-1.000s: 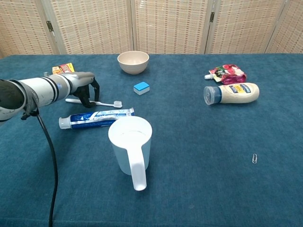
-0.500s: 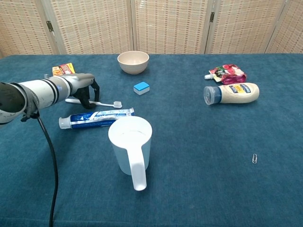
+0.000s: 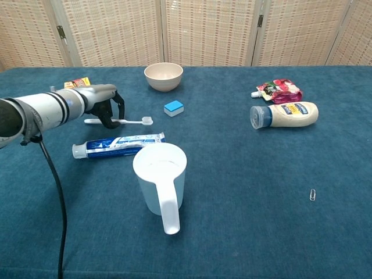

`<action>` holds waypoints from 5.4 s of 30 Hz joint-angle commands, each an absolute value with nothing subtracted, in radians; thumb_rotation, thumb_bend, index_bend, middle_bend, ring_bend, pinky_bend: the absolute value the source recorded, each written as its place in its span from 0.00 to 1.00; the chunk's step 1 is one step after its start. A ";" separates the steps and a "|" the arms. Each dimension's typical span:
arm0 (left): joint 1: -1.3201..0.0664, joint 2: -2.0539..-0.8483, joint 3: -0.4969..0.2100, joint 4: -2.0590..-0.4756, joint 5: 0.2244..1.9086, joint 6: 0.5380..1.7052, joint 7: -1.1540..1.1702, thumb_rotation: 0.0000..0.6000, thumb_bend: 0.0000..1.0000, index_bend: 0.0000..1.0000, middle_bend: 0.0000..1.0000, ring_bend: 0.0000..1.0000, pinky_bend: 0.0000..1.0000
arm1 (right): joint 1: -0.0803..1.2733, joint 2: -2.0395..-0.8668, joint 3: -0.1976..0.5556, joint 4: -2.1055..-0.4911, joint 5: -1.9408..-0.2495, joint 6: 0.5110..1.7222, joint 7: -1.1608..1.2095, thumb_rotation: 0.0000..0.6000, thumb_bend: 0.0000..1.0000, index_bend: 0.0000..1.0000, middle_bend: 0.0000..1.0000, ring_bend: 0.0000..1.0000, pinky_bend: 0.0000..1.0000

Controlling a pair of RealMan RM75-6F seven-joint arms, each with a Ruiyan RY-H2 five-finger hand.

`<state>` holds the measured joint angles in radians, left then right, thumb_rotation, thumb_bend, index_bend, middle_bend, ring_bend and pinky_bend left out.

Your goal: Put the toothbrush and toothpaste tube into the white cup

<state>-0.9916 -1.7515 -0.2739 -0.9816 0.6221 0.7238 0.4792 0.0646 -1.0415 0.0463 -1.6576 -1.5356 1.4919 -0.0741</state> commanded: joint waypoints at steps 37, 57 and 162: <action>-0.738 -1.217 -0.291 -1.821 1.559 0.647 -0.835 1.00 0.48 0.65 1.00 0.97 1.00 | 0.059 -1.058 0.040 -1.654 -1.566 1.519 -0.078 1.00 0.19 0.00 0.14 0.10 0.10; -0.813 -1.283 -0.156 -1.775 1.540 0.687 -0.837 1.00 0.48 0.63 1.00 0.97 1.00 | 0.058 -1.066 0.042 -1.631 -1.564 1.518 -0.057 1.00 0.19 0.00 0.14 0.10 0.10; -0.957 -1.535 -0.056 -1.371 0.914 0.701 0.239 1.00 0.43 0.45 1.00 0.96 1.00 | 0.054 -1.071 0.037 -1.609 -1.547 1.499 -0.040 1.00 0.21 0.00 0.14 0.10 0.10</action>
